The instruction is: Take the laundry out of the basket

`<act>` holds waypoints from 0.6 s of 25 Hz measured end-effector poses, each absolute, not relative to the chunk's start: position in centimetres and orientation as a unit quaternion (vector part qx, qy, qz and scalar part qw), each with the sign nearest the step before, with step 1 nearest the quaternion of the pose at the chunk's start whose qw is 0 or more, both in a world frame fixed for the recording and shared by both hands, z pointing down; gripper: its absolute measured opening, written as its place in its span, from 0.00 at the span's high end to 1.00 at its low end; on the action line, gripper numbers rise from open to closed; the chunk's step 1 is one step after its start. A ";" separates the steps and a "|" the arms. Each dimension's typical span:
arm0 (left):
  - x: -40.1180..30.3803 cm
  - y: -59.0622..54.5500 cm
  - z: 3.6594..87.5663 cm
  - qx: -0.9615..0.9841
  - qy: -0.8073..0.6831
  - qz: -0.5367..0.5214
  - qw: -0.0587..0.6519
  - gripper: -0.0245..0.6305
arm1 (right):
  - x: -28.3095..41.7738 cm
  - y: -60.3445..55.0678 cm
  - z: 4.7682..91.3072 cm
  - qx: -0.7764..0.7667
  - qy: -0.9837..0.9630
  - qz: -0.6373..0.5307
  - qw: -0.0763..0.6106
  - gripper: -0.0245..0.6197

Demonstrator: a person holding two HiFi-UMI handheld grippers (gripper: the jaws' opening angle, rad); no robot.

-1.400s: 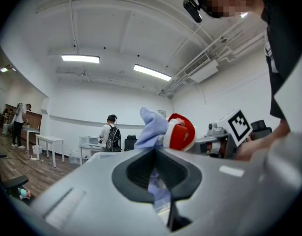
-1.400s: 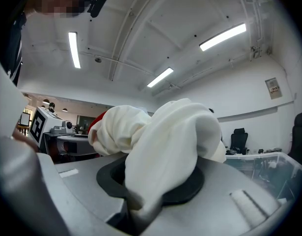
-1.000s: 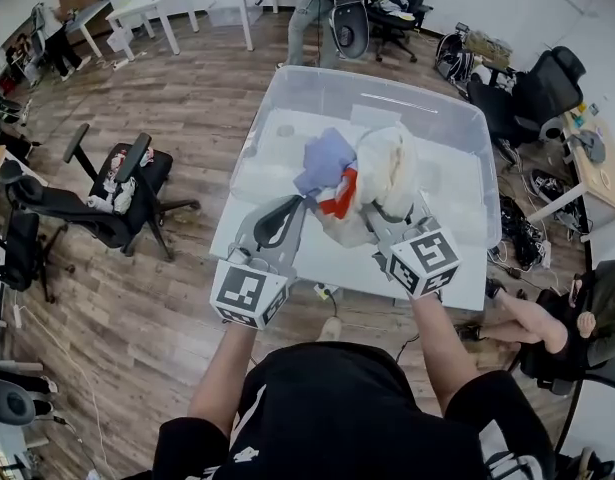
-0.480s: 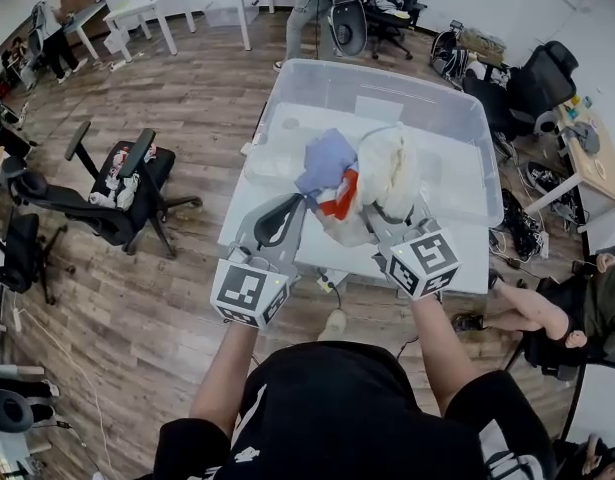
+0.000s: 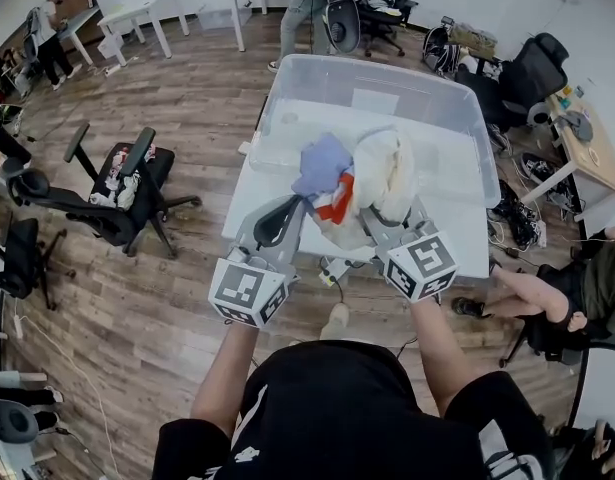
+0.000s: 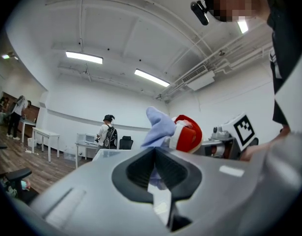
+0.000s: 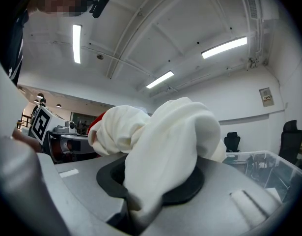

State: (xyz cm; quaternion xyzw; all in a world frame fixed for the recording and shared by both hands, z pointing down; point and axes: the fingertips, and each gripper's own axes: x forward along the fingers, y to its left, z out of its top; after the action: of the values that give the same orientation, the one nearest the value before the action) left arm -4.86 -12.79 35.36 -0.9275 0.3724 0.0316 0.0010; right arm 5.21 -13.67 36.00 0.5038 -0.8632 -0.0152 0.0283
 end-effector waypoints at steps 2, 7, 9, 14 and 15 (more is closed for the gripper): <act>-5.1 -12.2 35.4 -0.927 0.373 0.028 0.010 0.95 | 4.9 -12.9 36.1 0.505 -0.862 -0.015 0.027 0.77; -5.7 -10.6 35.5 -0.929 0.369 0.028 0.013 0.95 | 4.2 -11.2 36.4 0.508 -0.861 -0.016 0.029 0.77; -6.0 -10.0 35.7 -0.930 0.367 0.029 0.013 0.95 | 3.9 -10.6 36.6 0.509 -0.860 -0.017 0.033 0.77; -6.5 -8.8 35.9 -0.930 0.365 0.028 0.013 0.95 | 3.3 -9.4 36.9 0.513 -0.857 -0.018 0.037 0.77; -6.6 -8.6 35.9 -0.930 0.365 0.028 0.014 0.95 | 3.2 -9.1 36.9 0.512 -0.858 -0.018 0.037 0.77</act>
State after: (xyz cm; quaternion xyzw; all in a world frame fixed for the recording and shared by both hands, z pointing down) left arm -6.56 -8.62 35.88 -0.9305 0.3650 0.0284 0.0139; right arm 3.18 -9.15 36.88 0.5124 -0.8578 -0.0177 0.0370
